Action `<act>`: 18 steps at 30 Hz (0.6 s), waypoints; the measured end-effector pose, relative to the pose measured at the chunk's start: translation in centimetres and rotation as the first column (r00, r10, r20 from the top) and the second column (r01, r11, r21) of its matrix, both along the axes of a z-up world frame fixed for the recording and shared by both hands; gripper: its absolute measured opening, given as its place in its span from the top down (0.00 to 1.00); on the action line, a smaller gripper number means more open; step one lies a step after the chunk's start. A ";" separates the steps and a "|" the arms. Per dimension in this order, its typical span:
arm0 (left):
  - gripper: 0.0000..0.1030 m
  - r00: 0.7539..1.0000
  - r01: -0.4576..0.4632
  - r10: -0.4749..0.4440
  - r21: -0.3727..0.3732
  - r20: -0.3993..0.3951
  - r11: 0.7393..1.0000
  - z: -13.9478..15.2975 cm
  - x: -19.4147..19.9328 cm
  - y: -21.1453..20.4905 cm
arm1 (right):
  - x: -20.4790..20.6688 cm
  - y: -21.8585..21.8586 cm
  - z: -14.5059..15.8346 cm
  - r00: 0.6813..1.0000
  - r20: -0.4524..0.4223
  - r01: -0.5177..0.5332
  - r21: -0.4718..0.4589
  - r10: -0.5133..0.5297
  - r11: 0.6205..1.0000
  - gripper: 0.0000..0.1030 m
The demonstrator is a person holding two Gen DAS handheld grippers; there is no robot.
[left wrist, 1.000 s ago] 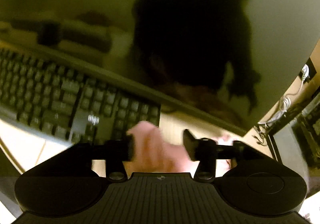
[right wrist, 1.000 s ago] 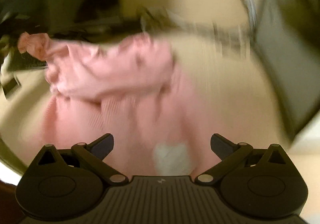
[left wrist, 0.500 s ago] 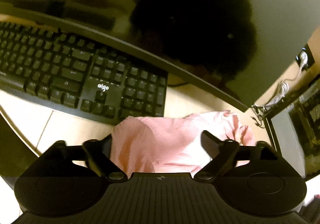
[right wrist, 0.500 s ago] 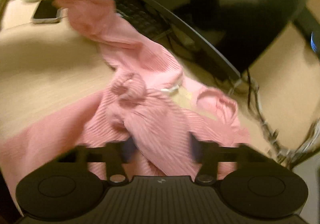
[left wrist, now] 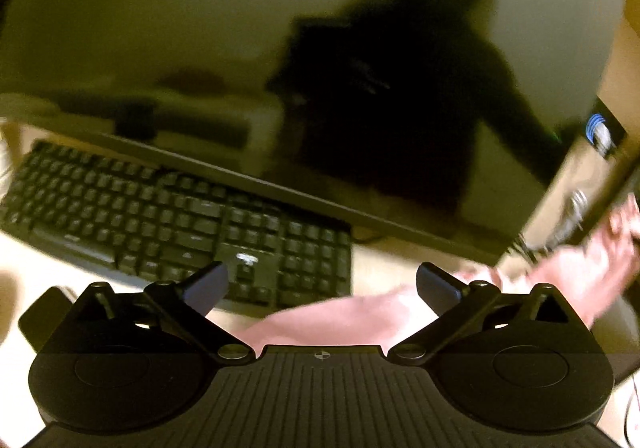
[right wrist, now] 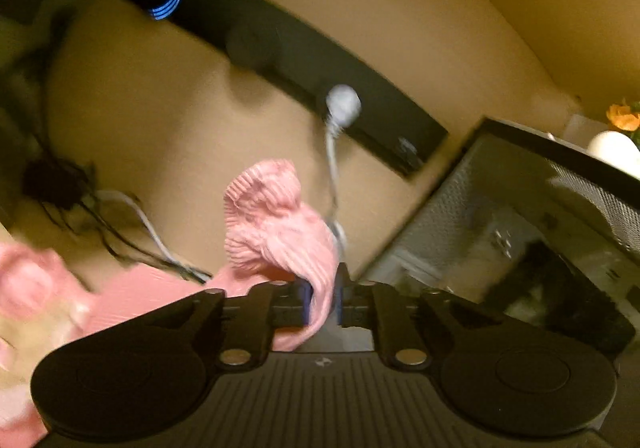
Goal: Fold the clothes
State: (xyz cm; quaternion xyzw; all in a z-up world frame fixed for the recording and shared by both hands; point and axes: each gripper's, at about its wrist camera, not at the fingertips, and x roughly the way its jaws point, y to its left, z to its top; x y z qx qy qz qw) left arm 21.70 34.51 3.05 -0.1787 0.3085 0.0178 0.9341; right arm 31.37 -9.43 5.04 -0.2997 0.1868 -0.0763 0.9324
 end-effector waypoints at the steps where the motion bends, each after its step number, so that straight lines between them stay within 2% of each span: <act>1: 0.00 1.000 -0.013 0.013 0.001 0.006 1.000 0.1 0.0 0.0 | 0.2 -0.2 -0.6 1.000 -0.001 0.011 -0.016 -0.012 1.000 0.68; 3: 0.00 1.000 0.023 -0.023 -0.002 0.014 1.000 0.3 0.1 -0.6 | 0.3 -0.4 -1.8 1.000 0.000 0.016 -0.030 -0.016 0.999 0.43; 5: 0.00 0.997 0.083 -0.083 -0.006 0.010 0.997 0.1 0.5 -1.8 | -0.5 -0.4 -2.4 0.999 0.038 0.003 -0.035 -0.002 0.999 0.38; 7: 0.00 0.987 0.163 -0.163 -0.013 -0.003 0.987 -0.4 1.1 -3.5 | -2.1 -0.7 -2.2 0.997 0.071 -0.022 -0.003 0.022 1.000 0.38; 9: 0.00 0.970 0.241 -0.241 -0.029 -0.023 0.970 -1.5 2.0 -5.8 | -3.4 -0.7 -2.4 0.995 0.066 -0.077 0.075 0.072 0.994 0.38; 11: 0.00 0.951 0.301 -0.304 -0.062 -0.051 0.952 -3.1 3.1 -8.1 | -3.8 -0.3 -3.5 0.986 0.003 -0.163 0.208 0.166 0.965 0.38; 14: 0.00 0.922 0.362 -0.374 -0.122 -0.101 0.924 -5.8 4.9 -11.3 | -2.6 1.1 -6.8 0.956 -0.124 -0.201 0.372 0.264 0.906 0.50; 15: 0.00 0.924 0.355 -0.368 -0.126 -0.105 0.926 -5.9 5.1 -11.4 | -2.1 1.6 -8.0 0.942 -0.157 -0.215 0.402 0.298 0.890 0.51; 16: 0.00 0.925 0.349 -0.363 -0.130 -0.109 0.928 -6.1 5.3 -11.5 | -1.4 2.2 -9.0 0.932 -0.190 -0.216 0.389 0.307 0.896 0.54; 17: 0.00 0.927 0.342 -0.358 -0.134 -0.114 0.930 -6.3 5.6 -11.6 | -0.8 3.0 -10.1 0.935 -0.211 -0.211 0.313 0.284 0.926 0.61; 18: 0.00 0.928 0.336 -0.352 -0.137 -0.118 0.932 -6.4 5.8 -11.7 | -0.2 3.4 -10.7 0.952 -0.192 -0.201 0.187 0.237 0.961 0.61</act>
